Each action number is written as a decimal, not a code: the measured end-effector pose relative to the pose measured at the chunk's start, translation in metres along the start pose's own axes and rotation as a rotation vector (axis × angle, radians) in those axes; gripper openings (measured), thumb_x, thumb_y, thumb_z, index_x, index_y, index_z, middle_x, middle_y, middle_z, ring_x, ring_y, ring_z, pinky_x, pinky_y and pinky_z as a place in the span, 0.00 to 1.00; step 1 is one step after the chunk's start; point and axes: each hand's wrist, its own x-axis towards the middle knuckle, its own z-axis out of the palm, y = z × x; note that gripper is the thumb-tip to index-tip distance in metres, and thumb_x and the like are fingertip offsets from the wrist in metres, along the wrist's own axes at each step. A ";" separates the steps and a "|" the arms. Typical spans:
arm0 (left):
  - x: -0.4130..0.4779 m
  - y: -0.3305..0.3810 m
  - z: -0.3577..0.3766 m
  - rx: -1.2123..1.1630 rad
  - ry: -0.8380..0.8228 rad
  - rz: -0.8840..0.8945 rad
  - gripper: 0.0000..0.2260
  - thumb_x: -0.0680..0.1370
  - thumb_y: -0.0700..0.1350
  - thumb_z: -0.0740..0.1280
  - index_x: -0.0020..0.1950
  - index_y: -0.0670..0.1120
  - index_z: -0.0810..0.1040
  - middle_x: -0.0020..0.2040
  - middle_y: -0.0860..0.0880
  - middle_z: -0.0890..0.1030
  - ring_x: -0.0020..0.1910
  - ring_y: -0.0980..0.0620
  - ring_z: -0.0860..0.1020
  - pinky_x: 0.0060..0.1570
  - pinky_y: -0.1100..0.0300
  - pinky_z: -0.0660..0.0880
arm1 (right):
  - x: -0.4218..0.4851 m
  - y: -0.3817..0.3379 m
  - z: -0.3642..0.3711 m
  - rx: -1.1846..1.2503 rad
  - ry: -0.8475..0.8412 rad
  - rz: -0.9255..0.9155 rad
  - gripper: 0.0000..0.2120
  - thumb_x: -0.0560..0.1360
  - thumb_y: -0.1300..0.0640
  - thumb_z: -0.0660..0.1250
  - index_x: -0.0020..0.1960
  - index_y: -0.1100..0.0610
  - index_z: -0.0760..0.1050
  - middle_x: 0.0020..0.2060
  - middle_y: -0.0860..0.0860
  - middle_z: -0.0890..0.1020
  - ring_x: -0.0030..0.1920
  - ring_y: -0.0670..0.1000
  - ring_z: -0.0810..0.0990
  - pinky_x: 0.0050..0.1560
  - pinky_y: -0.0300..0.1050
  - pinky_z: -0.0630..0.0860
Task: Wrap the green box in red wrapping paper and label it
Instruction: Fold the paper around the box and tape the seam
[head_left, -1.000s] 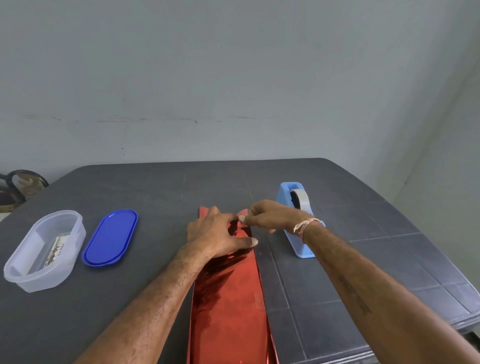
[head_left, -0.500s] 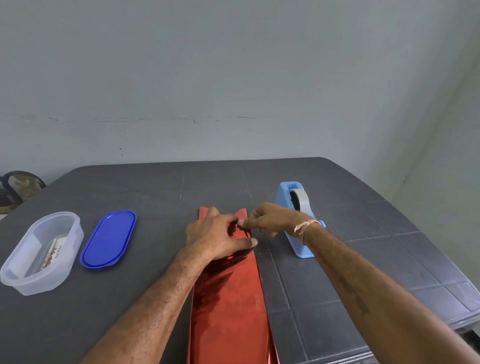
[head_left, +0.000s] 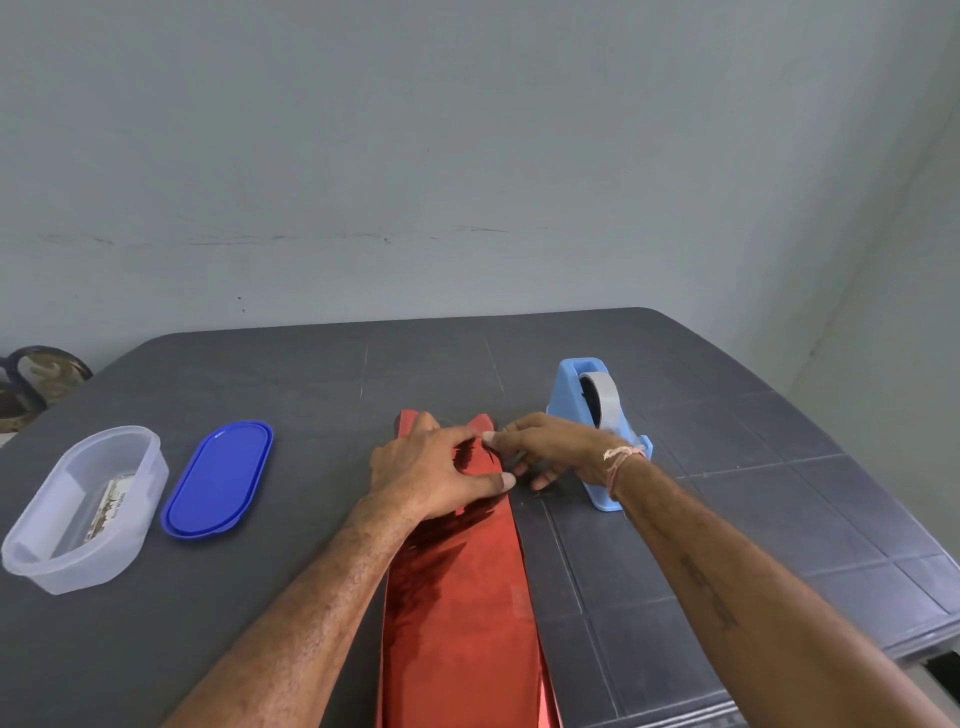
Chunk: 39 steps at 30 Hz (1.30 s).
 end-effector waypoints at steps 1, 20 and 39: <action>0.000 0.000 0.000 -0.003 0.001 -0.001 0.40 0.66 0.79 0.65 0.75 0.66 0.67 0.65 0.54 0.70 0.64 0.49 0.76 0.61 0.48 0.75 | 0.001 0.001 0.002 0.018 0.015 -0.009 0.20 0.79 0.38 0.67 0.58 0.54 0.80 0.57 0.52 0.84 0.59 0.54 0.82 0.56 0.51 0.81; 0.000 -0.001 0.002 -0.001 0.013 0.004 0.40 0.66 0.79 0.65 0.75 0.65 0.68 0.64 0.55 0.70 0.62 0.49 0.76 0.60 0.50 0.75 | 0.008 0.022 0.002 0.114 -0.031 -0.069 0.12 0.84 0.45 0.63 0.53 0.52 0.80 0.59 0.53 0.85 0.64 0.57 0.81 0.54 0.47 0.79; 0.001 0.000 0.005 0.015 0.008 -0.003 0.42 0.67 0.80 0.64 0.78 0.64 0.65 0.69 0.55 0.68 0.67 0.48 0.74 0.57 0.52 0.74 | 0.009 0.030 0.012 0.028 0.055 -0.190 0.11 0.84 0.48 0.63 0.50 0.53 0.78 0.45 0.50 0.81 0.46 0.46 0.77 0.43 0.40 0.74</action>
